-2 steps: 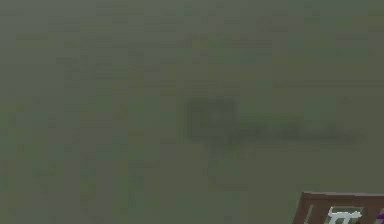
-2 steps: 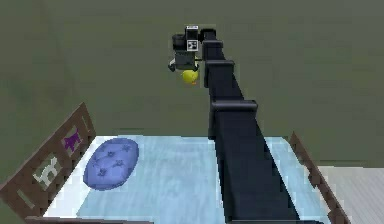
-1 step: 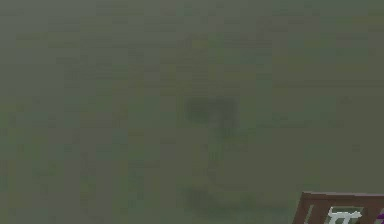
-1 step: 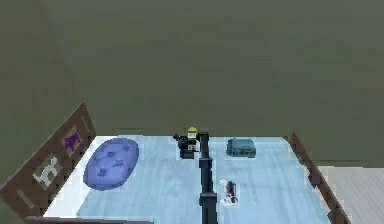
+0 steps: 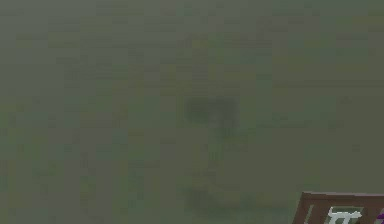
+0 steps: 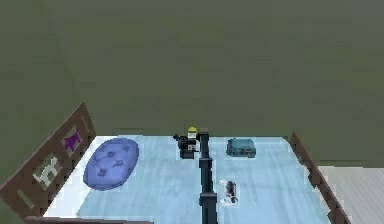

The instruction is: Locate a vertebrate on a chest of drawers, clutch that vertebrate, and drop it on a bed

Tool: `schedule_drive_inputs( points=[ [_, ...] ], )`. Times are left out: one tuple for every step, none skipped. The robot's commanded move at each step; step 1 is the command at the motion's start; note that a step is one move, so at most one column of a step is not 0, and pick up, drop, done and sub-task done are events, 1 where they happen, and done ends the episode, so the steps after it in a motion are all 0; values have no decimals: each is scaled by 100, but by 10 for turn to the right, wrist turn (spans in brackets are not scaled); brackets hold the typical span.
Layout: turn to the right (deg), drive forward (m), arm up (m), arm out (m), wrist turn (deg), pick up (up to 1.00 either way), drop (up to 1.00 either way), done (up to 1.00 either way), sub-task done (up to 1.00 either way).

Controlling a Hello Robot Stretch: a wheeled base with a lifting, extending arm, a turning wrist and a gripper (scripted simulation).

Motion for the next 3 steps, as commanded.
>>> schedule_drive_inputs(
  points=[
    [0, 0, 0, 0, 0, 0, 100, 0, 0],
    [0, 0, 10, 0, 0, 0, 0, 0, 0],
    [0, 0, 0, -8, 0, 0, 0, 0, 0]
  ],
)
